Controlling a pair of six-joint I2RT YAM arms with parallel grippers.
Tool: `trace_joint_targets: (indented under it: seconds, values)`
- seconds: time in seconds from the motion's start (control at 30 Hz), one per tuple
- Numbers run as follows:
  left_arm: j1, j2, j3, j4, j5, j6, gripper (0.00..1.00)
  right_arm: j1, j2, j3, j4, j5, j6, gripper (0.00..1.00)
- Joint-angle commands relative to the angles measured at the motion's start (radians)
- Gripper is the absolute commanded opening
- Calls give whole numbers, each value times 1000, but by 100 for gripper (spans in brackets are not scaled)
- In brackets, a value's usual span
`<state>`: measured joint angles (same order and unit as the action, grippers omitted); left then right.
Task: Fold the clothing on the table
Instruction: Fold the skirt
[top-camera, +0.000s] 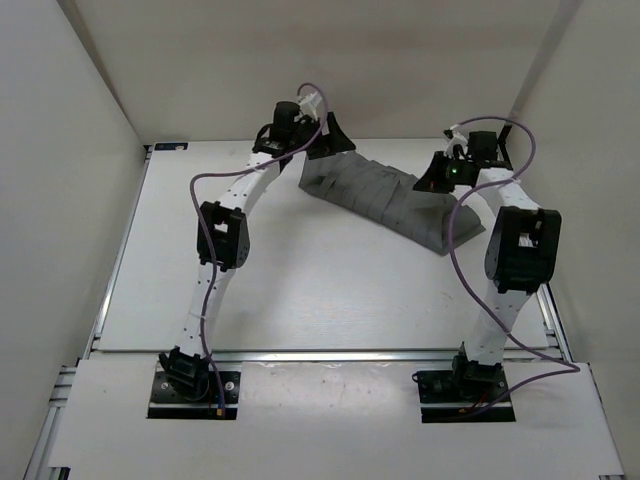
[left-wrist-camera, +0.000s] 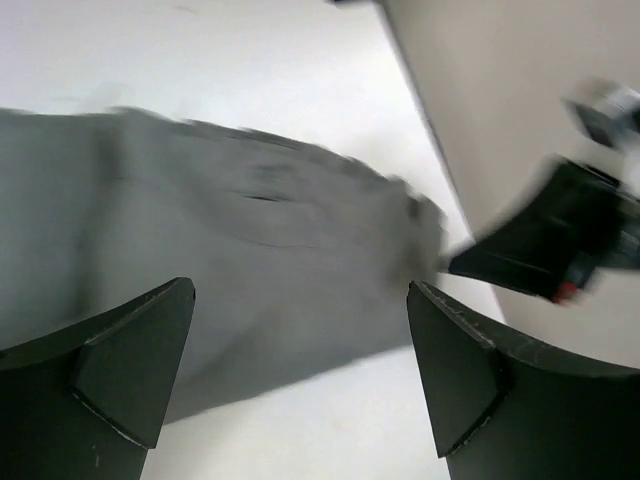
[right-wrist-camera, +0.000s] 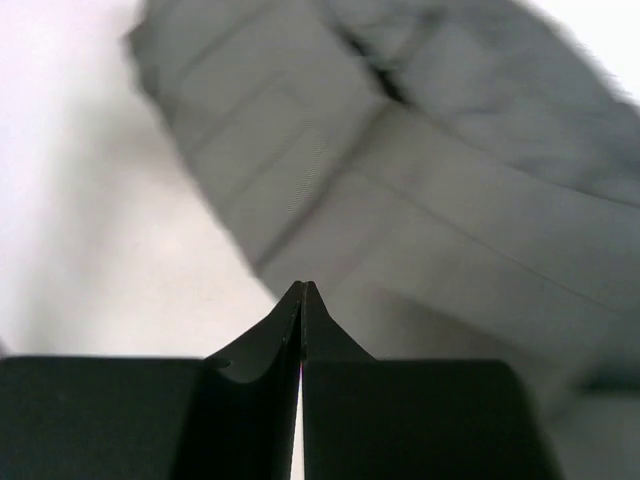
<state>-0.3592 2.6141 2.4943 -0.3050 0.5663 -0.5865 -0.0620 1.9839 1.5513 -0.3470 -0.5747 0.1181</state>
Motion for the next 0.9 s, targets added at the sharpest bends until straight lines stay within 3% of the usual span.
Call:
trace_joint_targets:
  seconds: [0.0, 0.07, 0.13, 0.23, 0.33, 0.47, 0.57, 0.73, 0.87]
  values:
    - [-61, -62, -17, 9, 158, 42, 99, 40, 79, 68, 33, -243, 52, 0]
    - [-72, 36, 52, -5, 225, 21, 99, 57, 137, 99, 28, -237, 90, 0]
    - [-84, 122, 98, 54, 288, -99, 99, 54, 191, 90, 60, -229, 197, 0]
    - [-83, 251, 142, 161, 337, -307, 99, 86, 250, 104, 11, -170, 178, 0]
    - [-75, 314, 183, 75, 252, -276, 99, 82, 254, 43, 0, -149, 215, 0]
    - [-35, 299, 28, 86, 129, -282, 98, 64, 245, -55, 23, -200, 334, 1]
    - [-6, 342, 96, 41, 77, -305, 99, 39, 227, -79, 0, -151, 361, 0]
    - [26, 302, 64, 15, 18, -285, 99, -27, 178, -134, -23, -131, 376, 0]
    - [35, 307, 130, -170, -23, -181, 99, -85, 110, -212, -40, -128, 364, 2]
